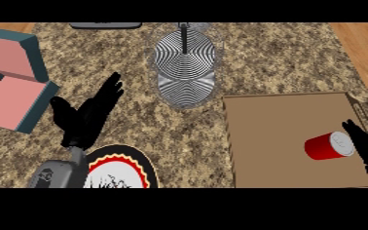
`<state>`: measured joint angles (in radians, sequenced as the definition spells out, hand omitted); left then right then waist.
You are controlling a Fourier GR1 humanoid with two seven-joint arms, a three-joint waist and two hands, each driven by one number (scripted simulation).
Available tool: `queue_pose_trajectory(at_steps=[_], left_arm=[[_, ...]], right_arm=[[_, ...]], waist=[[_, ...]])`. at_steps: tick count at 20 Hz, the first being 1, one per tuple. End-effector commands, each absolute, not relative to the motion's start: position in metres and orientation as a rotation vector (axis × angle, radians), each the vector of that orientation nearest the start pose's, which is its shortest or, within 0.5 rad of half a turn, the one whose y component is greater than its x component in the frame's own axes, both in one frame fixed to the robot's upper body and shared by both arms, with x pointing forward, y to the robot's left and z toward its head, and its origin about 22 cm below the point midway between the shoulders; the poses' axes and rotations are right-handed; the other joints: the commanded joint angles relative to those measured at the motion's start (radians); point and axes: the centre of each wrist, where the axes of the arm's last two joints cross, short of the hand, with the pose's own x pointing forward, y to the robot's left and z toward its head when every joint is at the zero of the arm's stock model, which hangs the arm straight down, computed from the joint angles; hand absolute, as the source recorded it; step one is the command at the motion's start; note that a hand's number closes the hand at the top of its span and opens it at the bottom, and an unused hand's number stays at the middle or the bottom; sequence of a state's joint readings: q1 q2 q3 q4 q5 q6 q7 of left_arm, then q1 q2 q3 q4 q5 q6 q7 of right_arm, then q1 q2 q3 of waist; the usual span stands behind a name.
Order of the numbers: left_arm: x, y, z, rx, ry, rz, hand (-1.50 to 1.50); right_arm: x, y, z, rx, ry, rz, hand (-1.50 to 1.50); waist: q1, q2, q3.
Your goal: Pick the can from the tray and place it in the tiered basket
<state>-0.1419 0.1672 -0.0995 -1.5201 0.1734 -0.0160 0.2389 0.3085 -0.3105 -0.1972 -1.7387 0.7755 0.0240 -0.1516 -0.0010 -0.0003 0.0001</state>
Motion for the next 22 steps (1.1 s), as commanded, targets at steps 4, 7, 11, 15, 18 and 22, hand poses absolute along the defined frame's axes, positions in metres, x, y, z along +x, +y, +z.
queue_pose_trajectory(at_steps=[4, 7, 11, 15, 18, 22], left_arm=[[0.275, 0.227, 0.035, -0.102, -1.388, -0.137, 0.00], [0.283, 0.238, 0.020, -0.101, -1.393, -0.126, 0.00], [0.277, 0.228, 0.027, -0.080, -1.383, -0.150, 0.00], [0.291, 0.220, 0.019, -0.117, -1.376, -0.135, 0.00], [0.275, 0.208, 0.029, -0.110, -1.403, -0.147, 0.00], [0.284, 0.231, 0.029, -0.110, -1.393, -0.129, 0.00]], right_arm=[[0.200, -0.377, 0.014, -0.913, -1.314, 0.765, -1.50], [0.184, -0.359, -0.004, -0.920, -1.295, 0.759, -1.50], [0.195, -0.349, -0.011, -0.910, -1.284, 0.771, -1.50], [0.217, -0.365, -0.007, -0.908, -1.292, 0.809, -1.50], [0.202, -0.348, -0.011, -0.876, -1.282, 0.862, -1.50], [0.212, -0.363, -0.022, -0.801, -1.405, 0.889, 1.50]], waist=[[0.003, 0.000, 0.000], [-0.001, 0.000, 0.000], [0.000, 0.000, 0.000], [0.001, 0.001, 0.000], [0.001, 0.000, 0.000], [0.004, 0.001, 0.000]])
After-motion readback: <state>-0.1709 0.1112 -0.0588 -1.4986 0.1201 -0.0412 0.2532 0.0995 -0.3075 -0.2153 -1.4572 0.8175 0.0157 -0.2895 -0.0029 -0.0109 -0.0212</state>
